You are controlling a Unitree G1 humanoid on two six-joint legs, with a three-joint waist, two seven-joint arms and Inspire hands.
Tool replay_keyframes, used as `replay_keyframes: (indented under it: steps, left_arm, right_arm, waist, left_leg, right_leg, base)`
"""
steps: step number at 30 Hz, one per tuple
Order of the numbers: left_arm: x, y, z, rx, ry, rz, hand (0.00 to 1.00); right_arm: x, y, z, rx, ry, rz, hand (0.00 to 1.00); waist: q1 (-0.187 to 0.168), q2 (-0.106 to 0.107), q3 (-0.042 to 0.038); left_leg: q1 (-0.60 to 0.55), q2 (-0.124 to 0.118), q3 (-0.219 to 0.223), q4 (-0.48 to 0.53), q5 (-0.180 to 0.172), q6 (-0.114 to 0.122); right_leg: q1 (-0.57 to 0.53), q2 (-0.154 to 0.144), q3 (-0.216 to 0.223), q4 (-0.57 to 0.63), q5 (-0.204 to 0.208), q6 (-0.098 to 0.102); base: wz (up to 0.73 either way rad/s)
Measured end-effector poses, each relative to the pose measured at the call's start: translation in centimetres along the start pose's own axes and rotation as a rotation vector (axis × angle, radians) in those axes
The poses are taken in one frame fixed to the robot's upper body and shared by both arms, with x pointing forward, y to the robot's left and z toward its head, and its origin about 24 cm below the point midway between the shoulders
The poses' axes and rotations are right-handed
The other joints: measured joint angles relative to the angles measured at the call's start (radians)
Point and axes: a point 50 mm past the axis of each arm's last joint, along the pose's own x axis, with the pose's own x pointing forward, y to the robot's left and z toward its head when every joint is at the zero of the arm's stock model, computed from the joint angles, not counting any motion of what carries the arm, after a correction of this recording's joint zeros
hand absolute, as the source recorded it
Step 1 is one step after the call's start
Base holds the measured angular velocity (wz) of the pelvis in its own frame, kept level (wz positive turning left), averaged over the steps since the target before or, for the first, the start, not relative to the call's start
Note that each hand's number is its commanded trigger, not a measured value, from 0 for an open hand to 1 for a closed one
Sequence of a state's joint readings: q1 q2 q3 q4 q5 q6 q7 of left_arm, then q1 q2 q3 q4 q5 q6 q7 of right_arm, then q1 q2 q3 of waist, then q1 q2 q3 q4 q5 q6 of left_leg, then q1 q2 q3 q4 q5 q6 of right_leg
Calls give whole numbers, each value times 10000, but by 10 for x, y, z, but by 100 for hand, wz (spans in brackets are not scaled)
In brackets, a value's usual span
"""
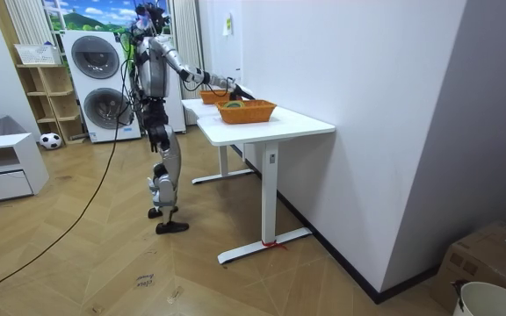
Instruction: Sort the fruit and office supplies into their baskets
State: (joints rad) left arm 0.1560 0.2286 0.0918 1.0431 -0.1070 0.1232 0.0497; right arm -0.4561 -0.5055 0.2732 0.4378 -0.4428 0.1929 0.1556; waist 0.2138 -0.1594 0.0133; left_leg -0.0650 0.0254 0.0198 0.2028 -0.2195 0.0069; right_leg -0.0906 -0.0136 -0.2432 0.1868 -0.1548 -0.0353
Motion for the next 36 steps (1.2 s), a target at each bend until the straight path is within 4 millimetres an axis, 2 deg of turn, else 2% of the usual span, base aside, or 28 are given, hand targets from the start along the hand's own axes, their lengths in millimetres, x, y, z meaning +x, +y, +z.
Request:
replay_keyframes:
  steps: [3,14,23,29,31,32,33,36]
  left_arm:
    - [0,2,3,22,-67,36,0]
    - [2,7,8,503,-88,178,0]
    - [2,4,6,961,54,232,0]
    - [3,4,9,954,1,86,0]
    - [3,3,10,951,-26,27,0]
    - [3,3,11,954,-39,11,0]
    - [3,3,12,953,-49,7,0]
    - [3,3,14,973,-108,-4,0]
  right_arm:
    - [5,-7,4,-386,76,-143,0]
    - [18,-17,1,-608,457,141,0]
    - [21,-15,-5,-742,593,-11,0]
    - [21,-16,-2,-760,457,54,0]
    - [21,-16,-2,-771,466,134,0]
    - [21,-16,-2,-771,491,170,0]
    - [21,-15,-3,-767,503,206,0]
    - [20,-14,-1,-841,449,473,0]
  waist:
    - [0,10,15]
    - [111,65,55]
    - [138,83,79]
    - [110,7,21]
    - [123,54,53]
    - [133,23,30]
    - [134,65,60]
    - [138,77,64]
  left_leg:
    - [-91,3,-71,34,0,0]
    - [-257,-3,-69,79,16,-1]
    - [-393,-2,-171,176,27,-19]
    - [-468,-10,-225,217,42,-22]
    - [-467,-12,-226,258,42,-21]
    - [-466,-13,-234,282,42,-21]
    - [-466,-13,-234,290,42,-21]
    - [-470,-8,-240,287,43,-21]
  right_leg:
    - [-8,-2,-170,-44,0,0]
    - [-153,-12,-218,1,59,-20]
    - [-157,29,-377,8,119,-53]
    - [-216,18,-496,-1,126,-60]
    - [-200,8,-520,-11,127,-59]
    - [-183,-4,-547,-15,128,-58]
    - [-175,-12,-567,-19,127,-58]
    - [-168,-20,-590,-15,128,-59]
  base:
    - [6]
    - [2]
    - [4]
    - [3]
    - [0]
    - [0]
    - [0]
    - [0]
